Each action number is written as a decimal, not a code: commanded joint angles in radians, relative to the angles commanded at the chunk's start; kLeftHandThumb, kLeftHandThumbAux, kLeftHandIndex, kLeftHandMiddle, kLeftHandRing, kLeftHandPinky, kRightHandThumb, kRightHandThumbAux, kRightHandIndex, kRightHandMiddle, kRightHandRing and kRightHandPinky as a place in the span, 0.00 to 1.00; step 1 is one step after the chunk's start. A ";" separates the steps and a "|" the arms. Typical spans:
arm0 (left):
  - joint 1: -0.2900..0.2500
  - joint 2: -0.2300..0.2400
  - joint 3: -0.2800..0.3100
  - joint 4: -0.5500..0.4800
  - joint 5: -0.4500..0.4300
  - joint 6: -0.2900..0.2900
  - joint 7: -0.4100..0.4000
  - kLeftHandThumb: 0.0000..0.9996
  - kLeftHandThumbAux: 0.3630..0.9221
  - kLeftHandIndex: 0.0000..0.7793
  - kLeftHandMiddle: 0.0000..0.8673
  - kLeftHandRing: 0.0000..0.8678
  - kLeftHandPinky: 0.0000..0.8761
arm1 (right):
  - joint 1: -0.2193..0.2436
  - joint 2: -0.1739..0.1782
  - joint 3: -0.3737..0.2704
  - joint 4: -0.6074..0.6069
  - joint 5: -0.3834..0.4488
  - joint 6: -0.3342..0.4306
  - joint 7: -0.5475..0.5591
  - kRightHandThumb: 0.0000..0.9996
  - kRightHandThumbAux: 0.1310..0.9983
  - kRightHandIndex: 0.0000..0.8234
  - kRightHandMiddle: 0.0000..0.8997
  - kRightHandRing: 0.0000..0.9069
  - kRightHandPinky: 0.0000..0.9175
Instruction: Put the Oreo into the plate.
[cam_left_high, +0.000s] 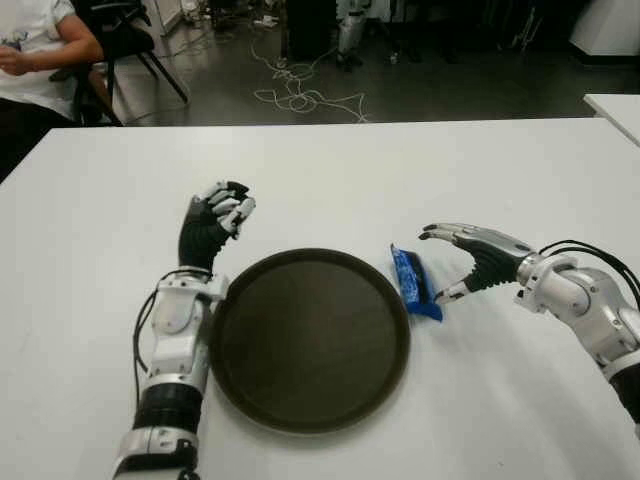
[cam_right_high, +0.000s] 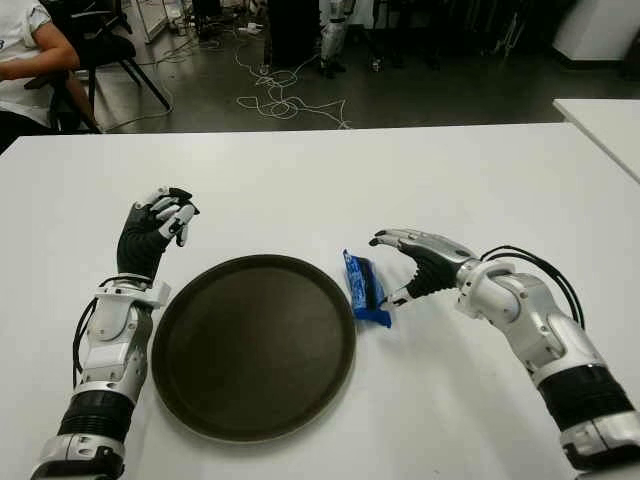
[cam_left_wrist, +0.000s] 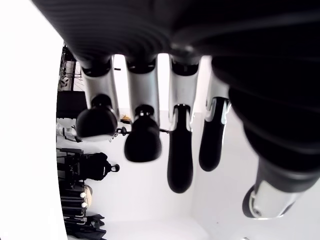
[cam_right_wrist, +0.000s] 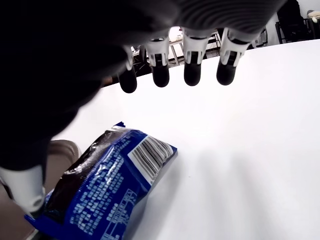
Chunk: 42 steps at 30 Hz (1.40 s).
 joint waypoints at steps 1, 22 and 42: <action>0.000 0.000 0.000 0.001 0.000 -0.001 -0.001 0.86 0.52 0.55 0.64 0.89 0.92 | 0.000 0.001 0.000 0.002 -0.001 -0.002 -0.003 0.00 0.55 0.00 0.00 0.00 0.00; -0.007 -0.001 0.002 0.010 -0.006 -0.006 -0.010 0.86 0.53 0.54 0.61 0.90 0.94 | -0.009 0.028 0.017 -0.011 0.006 -0.032 0.004 0.00 0.49 0.00 0.00 0.00 0.00; -0.007 -0.002 0.001 0.011 0.000 -0.005 0.000 0.86 0.53 0.54 0.64 0.90 0.93 | -0.007 0.056 0.026 -0.035 -0.018 -0.006 -0.014 0.00 0.50 0.00 0.00 0.00 0.00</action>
